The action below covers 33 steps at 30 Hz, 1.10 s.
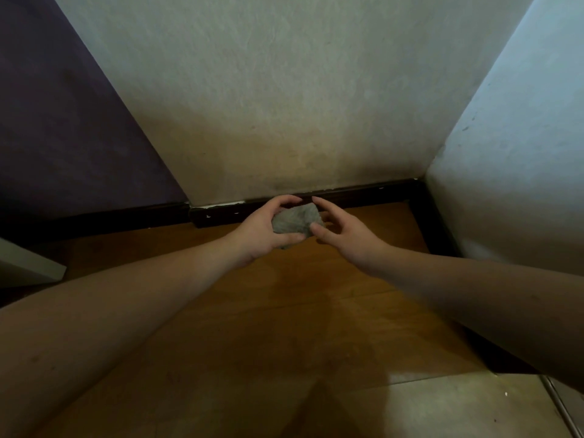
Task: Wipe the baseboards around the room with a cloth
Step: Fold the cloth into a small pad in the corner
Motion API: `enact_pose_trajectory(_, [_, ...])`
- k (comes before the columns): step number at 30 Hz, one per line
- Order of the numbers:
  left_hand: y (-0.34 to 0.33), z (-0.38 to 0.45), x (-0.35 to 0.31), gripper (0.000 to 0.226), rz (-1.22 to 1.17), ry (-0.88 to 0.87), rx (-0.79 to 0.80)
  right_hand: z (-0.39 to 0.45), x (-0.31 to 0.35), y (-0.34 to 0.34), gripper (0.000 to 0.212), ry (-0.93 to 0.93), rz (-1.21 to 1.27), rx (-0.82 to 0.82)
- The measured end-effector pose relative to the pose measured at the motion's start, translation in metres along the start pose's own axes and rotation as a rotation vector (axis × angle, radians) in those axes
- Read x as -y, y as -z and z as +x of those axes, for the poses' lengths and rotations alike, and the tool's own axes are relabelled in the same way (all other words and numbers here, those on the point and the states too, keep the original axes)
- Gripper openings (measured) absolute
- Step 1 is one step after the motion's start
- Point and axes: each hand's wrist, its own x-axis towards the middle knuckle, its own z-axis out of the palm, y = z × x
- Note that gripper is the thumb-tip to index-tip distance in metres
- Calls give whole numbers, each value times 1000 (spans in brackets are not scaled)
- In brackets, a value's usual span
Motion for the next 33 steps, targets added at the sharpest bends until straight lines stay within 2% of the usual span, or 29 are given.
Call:
enact_pose_trajectory(6, [5,1,10,51,68,25,6,0,0,8,41,17,-136,35])
enact_pose_trajectory(12, [4,2,9,56,-229,67,-5,10,2,11,25,85,-249,-66])
enact_pose_trajectory(15, [5,2,10,61,-286,119,5,14,2,11,23,89,-247,-73])
enact_pose_trajectory(20, [14,-4,14,46,-309,158,41,21,-1,5,19,70,-214,-14])
enact_pose_trajectory(27, [37,-15,27,47,-271,178,-132,49,-12,-28,20,90,-92,40])
enact_pose_trajectory(33, [64,-45,51,47,-264,221,-324,83,-19,-74,26,155,-57,176])
